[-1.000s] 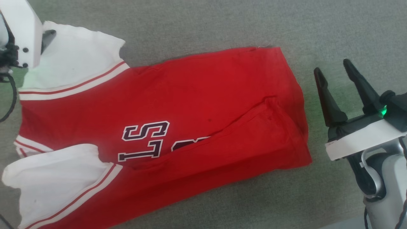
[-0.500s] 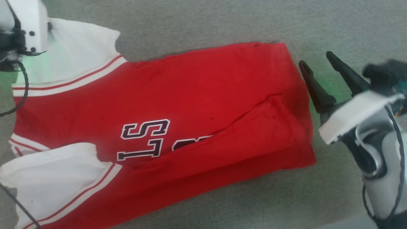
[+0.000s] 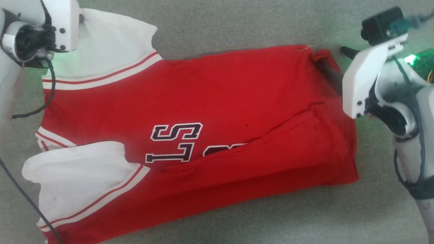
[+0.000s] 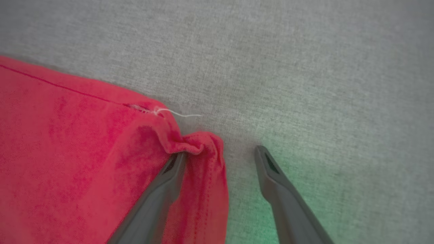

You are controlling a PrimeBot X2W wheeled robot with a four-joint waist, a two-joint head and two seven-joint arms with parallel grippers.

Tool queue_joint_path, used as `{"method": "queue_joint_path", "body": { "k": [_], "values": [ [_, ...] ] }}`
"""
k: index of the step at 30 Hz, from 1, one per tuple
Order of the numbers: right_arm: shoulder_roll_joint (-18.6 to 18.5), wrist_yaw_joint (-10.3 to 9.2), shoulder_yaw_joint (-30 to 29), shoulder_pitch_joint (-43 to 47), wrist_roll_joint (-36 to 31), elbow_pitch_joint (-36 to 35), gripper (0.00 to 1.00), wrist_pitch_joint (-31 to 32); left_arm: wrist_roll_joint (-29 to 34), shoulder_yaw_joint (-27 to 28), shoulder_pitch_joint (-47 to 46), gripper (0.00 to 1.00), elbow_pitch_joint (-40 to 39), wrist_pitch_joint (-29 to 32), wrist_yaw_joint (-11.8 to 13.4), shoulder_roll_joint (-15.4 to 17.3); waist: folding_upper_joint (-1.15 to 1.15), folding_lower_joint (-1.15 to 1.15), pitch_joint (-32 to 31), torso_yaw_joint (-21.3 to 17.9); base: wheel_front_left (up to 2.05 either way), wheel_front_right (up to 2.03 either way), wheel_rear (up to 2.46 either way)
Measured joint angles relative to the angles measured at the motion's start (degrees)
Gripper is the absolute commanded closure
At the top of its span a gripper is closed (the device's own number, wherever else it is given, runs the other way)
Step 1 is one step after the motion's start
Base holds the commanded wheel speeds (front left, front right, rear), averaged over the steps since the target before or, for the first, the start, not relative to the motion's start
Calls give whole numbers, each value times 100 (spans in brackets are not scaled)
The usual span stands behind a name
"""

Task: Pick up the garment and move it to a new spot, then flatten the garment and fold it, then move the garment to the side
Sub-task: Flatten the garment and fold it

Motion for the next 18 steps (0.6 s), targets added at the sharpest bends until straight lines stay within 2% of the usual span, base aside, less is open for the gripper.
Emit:
{"method": "queue_joint_path", "body": {
  "k": [1,2,3,4,10,18],
  "values": [
    [7,1,30,-94,37,67,9,148,1,-8,-5,100,20,-26,-8,-19,0,0,-3,25,0,0,0],
    [3,-2,82,-173,48,130,45,310,5,-15,-12,100,44,-66,-22,-43,0,0,-7,47,0,0,0],
    [-37,-2,181,-248,48,167,66,456,13,-26,-19,100,66,-97,-32,-70,0,0,-12,69,0,0,0],
    [-63,-2,247,-317,88,191,100,588,18,-35,-29,100,90,-127,-49,-105,0,0,-18,91,0,0,0],
    [-124,4,303,-454,188,311,100,962,33,-112,-60,100,205,-322,-148,-218,0,0,-124,224,0,0,0],
    [-269,3,108,-410,30,297,100,951,-46,-144,-109,100,174,-376,-236,-331,0,0,-455,458,0,0,0]
  ]
}}
